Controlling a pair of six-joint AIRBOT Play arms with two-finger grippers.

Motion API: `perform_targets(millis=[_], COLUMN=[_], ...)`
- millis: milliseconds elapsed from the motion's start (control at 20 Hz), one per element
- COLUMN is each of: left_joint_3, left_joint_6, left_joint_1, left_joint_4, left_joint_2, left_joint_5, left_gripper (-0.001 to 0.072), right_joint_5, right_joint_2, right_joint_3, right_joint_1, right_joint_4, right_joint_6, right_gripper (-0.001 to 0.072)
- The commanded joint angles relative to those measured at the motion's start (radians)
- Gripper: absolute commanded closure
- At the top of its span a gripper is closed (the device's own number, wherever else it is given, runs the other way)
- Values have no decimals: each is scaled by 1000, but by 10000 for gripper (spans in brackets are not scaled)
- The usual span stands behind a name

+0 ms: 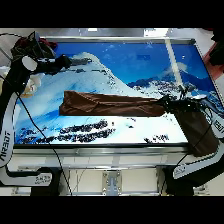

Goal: Fold the shirts.

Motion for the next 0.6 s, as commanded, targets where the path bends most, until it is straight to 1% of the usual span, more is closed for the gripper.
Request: perform_targets(millis=[0, 50, 150, 300, 450, 550], left_joint_3=[1, 1, 1, 1, 2, 2], left_joint_6=[0, 4, 4, 56, 53, 53], left_joint_1=[-9, -19, -65, -209, -372, -459], left_joint_4=[-22, -22, -20, -21, -27, -84], left_joint_2=[-9, -18, -50, -134, -271, -353], left_joint_5=[-35, -55, -90, -95, -70, -36], left_gripper=[585, 691, 691, 691, 691, 692], right_joint_5=[14, 18, 38, 85, 122, 172], right_joint_2=[-8, 7, 59, 175, 278, 313], right_joint_3=[18, 31, 72, 141, 230, 284], right_joint_1=[37, 35, 35, 45, 88, 137], right_joint_4=[105, 114, 96, 63, -34, -87], right_joint_6=[-43, -42, -7, 55, 151, 196], right_gripper=[662, 675, 675, 676, 677, 676])
